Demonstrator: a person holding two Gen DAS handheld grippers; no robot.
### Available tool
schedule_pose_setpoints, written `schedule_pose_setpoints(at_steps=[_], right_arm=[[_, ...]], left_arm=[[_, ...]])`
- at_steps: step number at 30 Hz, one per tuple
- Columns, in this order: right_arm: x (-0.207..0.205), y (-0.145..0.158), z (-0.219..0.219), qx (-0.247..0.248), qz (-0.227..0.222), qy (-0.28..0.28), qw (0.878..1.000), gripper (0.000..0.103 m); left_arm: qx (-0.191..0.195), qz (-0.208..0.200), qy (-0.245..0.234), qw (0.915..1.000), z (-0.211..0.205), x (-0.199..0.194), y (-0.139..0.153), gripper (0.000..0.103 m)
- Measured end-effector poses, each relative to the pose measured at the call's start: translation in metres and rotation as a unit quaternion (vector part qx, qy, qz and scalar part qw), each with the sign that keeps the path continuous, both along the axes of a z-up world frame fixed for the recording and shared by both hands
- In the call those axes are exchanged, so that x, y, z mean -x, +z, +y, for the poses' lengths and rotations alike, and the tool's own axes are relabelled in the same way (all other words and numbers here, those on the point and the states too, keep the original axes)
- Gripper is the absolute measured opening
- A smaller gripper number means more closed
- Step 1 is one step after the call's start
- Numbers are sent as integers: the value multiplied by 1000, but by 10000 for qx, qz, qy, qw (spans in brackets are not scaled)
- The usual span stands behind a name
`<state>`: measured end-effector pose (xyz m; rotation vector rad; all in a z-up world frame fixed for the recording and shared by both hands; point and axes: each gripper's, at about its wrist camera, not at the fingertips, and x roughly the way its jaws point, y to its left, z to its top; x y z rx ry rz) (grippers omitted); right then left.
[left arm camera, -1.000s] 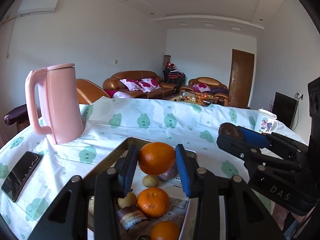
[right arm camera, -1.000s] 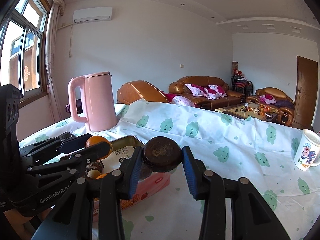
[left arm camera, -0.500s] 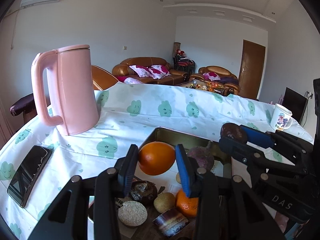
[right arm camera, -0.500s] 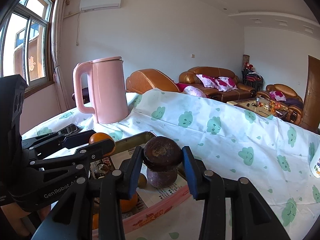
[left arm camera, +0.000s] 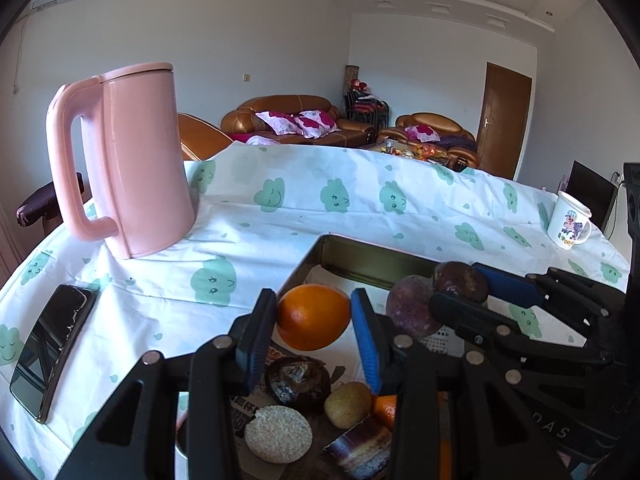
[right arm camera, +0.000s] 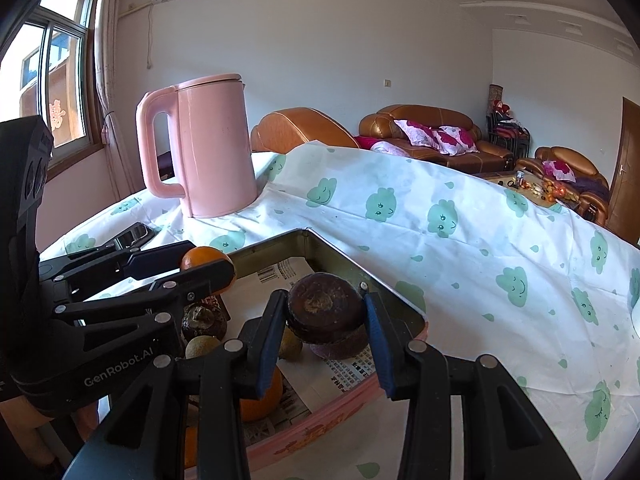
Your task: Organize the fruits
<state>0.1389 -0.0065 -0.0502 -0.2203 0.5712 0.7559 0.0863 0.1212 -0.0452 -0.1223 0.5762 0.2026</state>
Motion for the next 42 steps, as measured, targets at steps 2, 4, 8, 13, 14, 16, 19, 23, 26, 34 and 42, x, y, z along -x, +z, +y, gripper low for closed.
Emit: schedule_pose_setpoints(at_steps=[2,4,8,13,14,16,19,23,26,34,42], right_arm=[[-1,-2,0,9,33,-20,10000,42],[-2,-2,1,9,73,-15,10000,42],[-4,-4,0,21,141,-37,9999,42],[-4,-6,0,17,248,6,9997,43],[-4,-6,0,27,255,8,9997,44],[-3,-6,-1,35,251,-48,9997,49],[-3,-5,-8,-75,302,-97,9995,59],[2,-2,-21,-214,293,-228,9991,67],[9,-1,-29,-155,232,-281,9992,70],[31,9,-55,-106,-145,-448,9988,75],[52,25,-85,-198,-471,-649,9966,78]], left_arm=[[3,26,-1,10000,0,-2,-1,40],[-1,65,-27,10000,0,-3,-3,40],[-19,134,-64,9999,-2,-6,-4,41],[-89,137,-55,9999,-4,-6,-3,49],[-124,136,-9,9998,-4,-6,-3,51],[-131,119,21,9998,-3,-3,-2,52],[-117,26,149,9998,0,5,2,67],[-35,-238,157,9996,0,20,12,81],[-37,-441,88,9990,-5,32,21,92],[-45,-742,-48,9972,-23,54,34,95],[-37,-818,-165,9965,-40,63,36,98]])
